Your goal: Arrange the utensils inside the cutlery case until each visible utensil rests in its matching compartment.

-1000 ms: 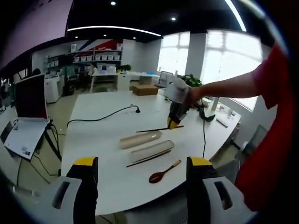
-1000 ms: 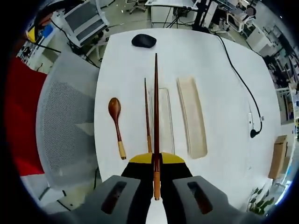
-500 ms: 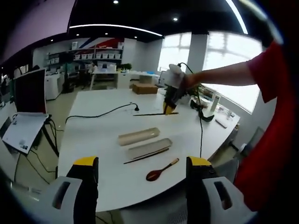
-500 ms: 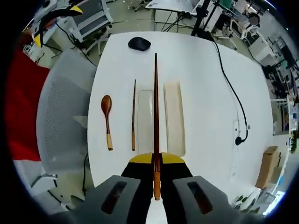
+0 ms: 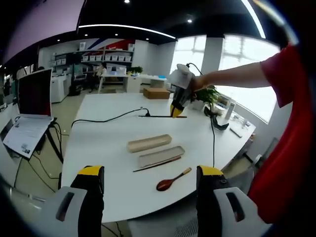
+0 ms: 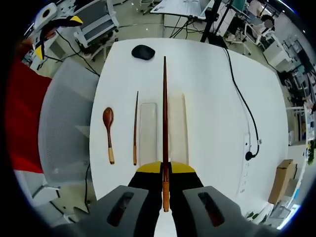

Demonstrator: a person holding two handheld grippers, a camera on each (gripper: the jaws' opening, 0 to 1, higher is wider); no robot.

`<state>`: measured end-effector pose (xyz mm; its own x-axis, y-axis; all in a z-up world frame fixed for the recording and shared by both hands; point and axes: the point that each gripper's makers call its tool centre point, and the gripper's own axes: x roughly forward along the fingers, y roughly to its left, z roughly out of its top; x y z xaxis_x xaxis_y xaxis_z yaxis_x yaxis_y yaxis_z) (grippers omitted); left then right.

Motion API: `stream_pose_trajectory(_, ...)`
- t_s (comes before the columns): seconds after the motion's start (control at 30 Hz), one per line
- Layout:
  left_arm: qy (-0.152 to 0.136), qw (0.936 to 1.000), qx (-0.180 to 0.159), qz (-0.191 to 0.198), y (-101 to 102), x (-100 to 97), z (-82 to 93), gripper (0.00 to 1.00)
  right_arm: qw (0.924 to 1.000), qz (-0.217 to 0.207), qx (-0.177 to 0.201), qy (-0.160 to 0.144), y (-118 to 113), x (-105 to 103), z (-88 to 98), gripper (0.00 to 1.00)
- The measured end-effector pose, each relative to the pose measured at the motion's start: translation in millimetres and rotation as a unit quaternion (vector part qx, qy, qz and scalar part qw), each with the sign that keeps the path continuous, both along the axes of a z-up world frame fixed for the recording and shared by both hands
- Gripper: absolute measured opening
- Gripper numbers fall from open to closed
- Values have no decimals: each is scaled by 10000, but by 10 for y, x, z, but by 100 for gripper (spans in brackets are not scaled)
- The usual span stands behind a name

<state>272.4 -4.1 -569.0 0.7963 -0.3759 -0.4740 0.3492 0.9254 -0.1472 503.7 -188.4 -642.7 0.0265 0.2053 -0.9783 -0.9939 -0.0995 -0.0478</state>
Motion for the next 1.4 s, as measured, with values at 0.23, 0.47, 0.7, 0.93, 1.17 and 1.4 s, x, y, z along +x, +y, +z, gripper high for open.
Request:
stream_pose_trajectory(0.23,58,9999,25,124,88,-35,-47,78,9999,-18,-148,-53,-10,186,-152,0)
stream_pose_trajectory(0.47,77,9997,9,210,130,-56,-64,77,9997,-146,-161,-89,30,290,-343,0)
stream_pose_trajectory(0.7,52,9994,-15,342,194,-82,-48,77,9991,-386,-191,-53,-14,344,-504,0)
stream_pose_trajectory(0.93,8,9993,-46,374,234,-119,-107,75,9996,-221,-164,-35,74,354,-535,0)
stream_pose_trajectory(1.17,-22,9995,-7,308,214,-101,-97,75,9991,-390,-94,-137,90,503,-663,0)
stream_pose_trajectory(1.4,90,9991,-72,413,283,-64,-151,78,9985,-515,-97,-157,75,516,-855,0)
